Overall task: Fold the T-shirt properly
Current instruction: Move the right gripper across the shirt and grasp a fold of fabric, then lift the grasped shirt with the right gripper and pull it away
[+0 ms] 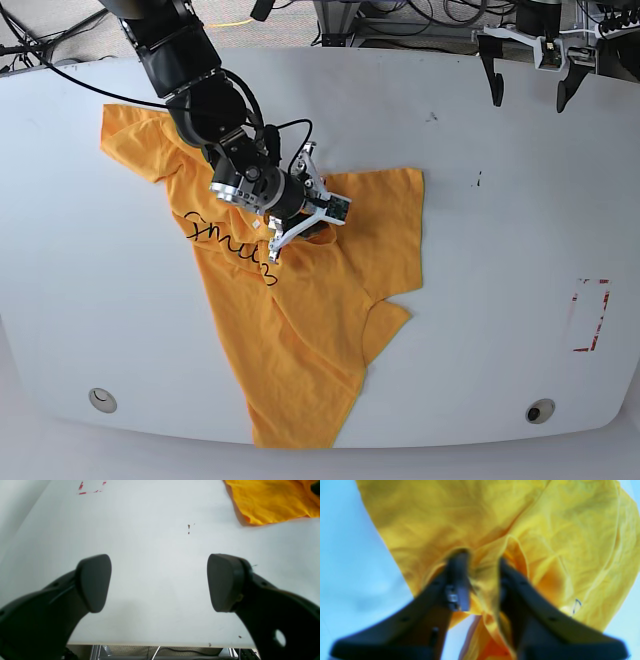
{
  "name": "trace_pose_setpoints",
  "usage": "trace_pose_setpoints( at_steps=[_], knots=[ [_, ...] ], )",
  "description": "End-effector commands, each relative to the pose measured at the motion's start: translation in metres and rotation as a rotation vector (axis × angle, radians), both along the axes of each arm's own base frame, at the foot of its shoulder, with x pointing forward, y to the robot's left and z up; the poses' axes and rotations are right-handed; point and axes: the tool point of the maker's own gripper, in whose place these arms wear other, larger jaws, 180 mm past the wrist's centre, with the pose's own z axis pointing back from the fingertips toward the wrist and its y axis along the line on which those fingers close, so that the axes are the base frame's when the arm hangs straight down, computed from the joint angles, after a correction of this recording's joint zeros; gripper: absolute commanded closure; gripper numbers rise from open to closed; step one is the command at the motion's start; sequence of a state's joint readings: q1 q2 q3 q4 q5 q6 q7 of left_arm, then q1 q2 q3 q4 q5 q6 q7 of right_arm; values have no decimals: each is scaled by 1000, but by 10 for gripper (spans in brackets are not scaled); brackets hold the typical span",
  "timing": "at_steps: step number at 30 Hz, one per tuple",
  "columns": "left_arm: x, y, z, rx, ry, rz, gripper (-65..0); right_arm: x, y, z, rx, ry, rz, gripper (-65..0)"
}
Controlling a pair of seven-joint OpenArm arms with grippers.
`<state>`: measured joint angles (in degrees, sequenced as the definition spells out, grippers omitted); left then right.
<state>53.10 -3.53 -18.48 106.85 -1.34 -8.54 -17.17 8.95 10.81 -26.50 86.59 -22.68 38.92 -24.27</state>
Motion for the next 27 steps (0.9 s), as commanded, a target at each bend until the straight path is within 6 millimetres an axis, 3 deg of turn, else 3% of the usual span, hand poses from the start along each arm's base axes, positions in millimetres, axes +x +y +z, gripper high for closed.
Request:
trace_pose_setpoints(
  at_steps=[1,9,12,21,27],
  knots=[
    [3,2,9,9,-37,-2,-565,17,2,15,20,-46,-9,0],
    [13,4,7,11,-30,7,-565,30,1,30,27,-88,-14,0],
    [28,6,10,13,-54,16,-565,48,-11,59,66,-156,-72,0],
    [62,21,12,24,-39,70,-565,101,-24,149,155,-366,-153,0],
    [83,19,29,26,-107,65,-565,130,-34,225,186,-544,-171,0]
  ],
)
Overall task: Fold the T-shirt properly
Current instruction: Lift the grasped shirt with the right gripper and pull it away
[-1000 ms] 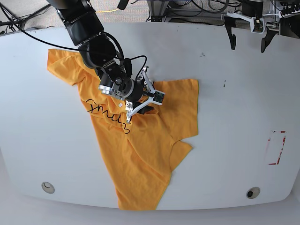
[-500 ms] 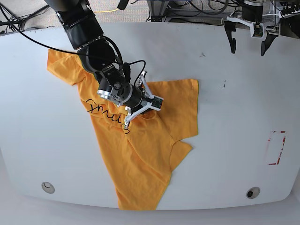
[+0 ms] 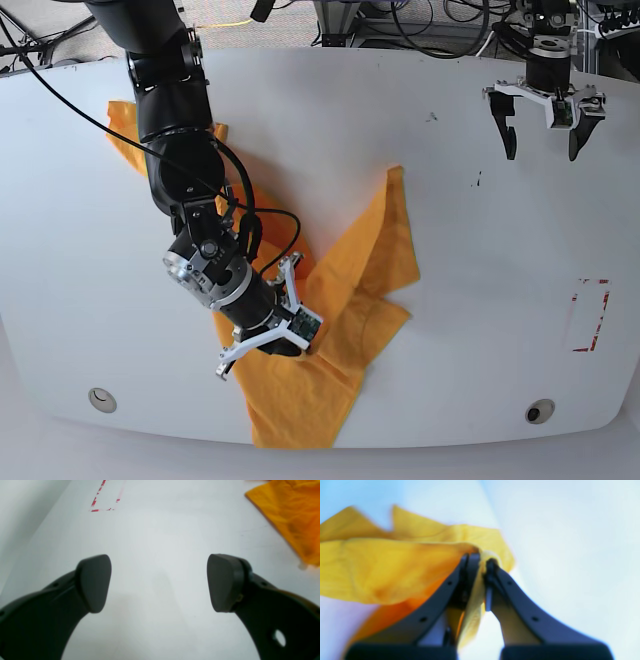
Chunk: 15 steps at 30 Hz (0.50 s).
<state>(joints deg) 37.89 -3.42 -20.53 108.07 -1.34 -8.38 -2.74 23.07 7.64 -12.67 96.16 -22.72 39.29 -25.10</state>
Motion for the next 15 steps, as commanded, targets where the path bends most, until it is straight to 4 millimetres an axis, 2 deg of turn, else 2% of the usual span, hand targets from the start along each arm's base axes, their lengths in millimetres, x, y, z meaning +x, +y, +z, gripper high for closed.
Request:
trace_pose_setpoints(
  at_steps=[1,4,6,8,9,11,13,15],
  knots=[
    [13,0,20,13,-77,-10,-565,17,1,60,22,-146,5,0],
    [21,1,25,16,-100,-11,-565,27,-4,99,3,-225,-20,0],
    [27,-1,28,19,-109,-15,-565,35,-8,136,-17,-296,-39,0],
    [31,0,27,43,-94,-17,-565,38,-13,157,-42,-338,-47,0],
    [33,0,26,61,-81,-16,-565,39,-15,182,-49,-391,-56,0],
    [38,0,26,85,-73,-16,-565,40,-18,216,-56,-459,-74,0],
    [45,1,30,91,-86,-14,-568,40,-21,242,-62,-507,-94,0],
    [53,1,37,91,-115,-13,-571,40,-22,259,-62,-540,-99,0]
  ],
)
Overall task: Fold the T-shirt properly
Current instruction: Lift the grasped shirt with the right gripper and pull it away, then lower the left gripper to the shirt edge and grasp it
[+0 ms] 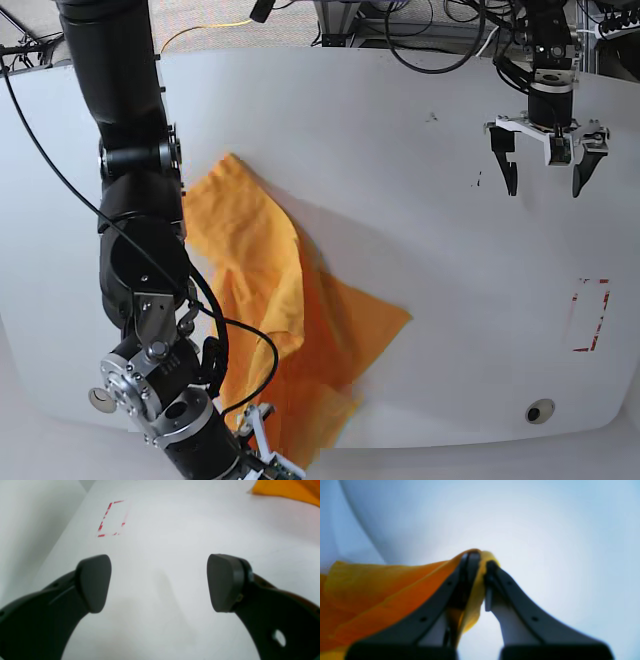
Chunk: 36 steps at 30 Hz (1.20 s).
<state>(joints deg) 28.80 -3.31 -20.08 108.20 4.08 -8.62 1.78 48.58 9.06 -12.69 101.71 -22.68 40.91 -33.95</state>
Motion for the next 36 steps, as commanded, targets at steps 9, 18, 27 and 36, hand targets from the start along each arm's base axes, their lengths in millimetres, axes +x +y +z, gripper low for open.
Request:
trace_pose_setpoints(
  at_steps=[9,18,27,36],
  knots=[
    [72,-19,25,-54,21,-3,-574,-5,-2,54,15,-124,1,0],
    [138,-57,5,-330,164,-69,-568,-4,-1,44,16,-102,2,0],
    [183,-79,-32,-482,273,-64,-568,-3,-3,30,21,-72,-4,0],
    [218,-106,-71,-578,329,-65,-567,-2,-7,23,16,-59,-12,0]
  ],
)
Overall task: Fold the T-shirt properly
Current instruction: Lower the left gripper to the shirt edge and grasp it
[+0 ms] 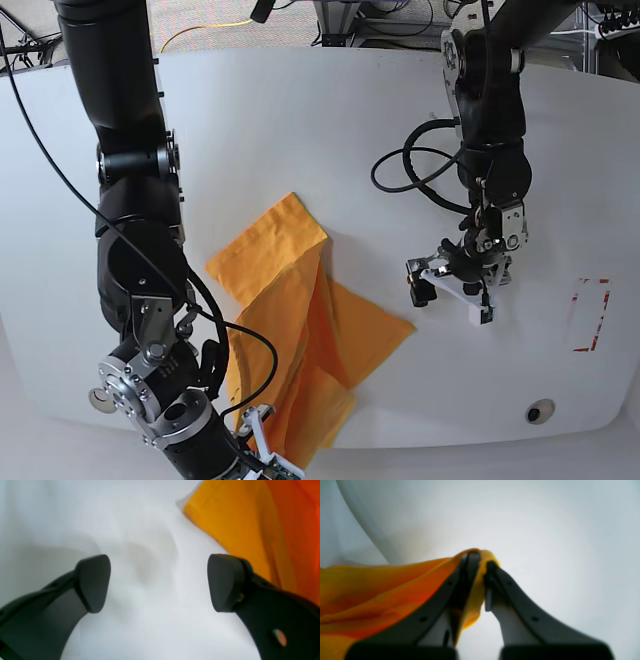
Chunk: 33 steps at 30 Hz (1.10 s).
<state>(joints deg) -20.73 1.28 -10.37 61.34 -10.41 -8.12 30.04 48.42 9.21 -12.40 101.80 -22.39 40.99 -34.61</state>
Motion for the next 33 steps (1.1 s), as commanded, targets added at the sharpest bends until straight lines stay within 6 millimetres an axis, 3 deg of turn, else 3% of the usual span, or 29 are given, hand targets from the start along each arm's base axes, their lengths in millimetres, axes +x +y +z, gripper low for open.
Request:
trace_pose_setpoints(
  at_steps=[1,6,9,12,20,29,33],
  knots=[
    [20,-6,9,-13,-48,-4,-567,-2,-6,25,10,-67,-6,0],
    [30,-31,-3,-66,-39,-10,-569,-2,-9,23,4,-65,-13,0],
    [30,-36,-9,-71,-47,-7,-567,-1,-13,23,-2,-66,-21,0],
    [26,-53,-19,-101,-30,-13,-567,-1,-14,22,-5,-64,-24,0],
    [26,-93,-33,-170,-44,-6,-567,-1,-15,2,-6,-21,-25,0],
    [22,-103,-54,-194,-5,13,-567,-1,-15,-8,-6,-1,-25,0],
    [20,-106,-58,-280,17,70,-558,-1,-18,-15,-13,13,-32,0]
  ],
)
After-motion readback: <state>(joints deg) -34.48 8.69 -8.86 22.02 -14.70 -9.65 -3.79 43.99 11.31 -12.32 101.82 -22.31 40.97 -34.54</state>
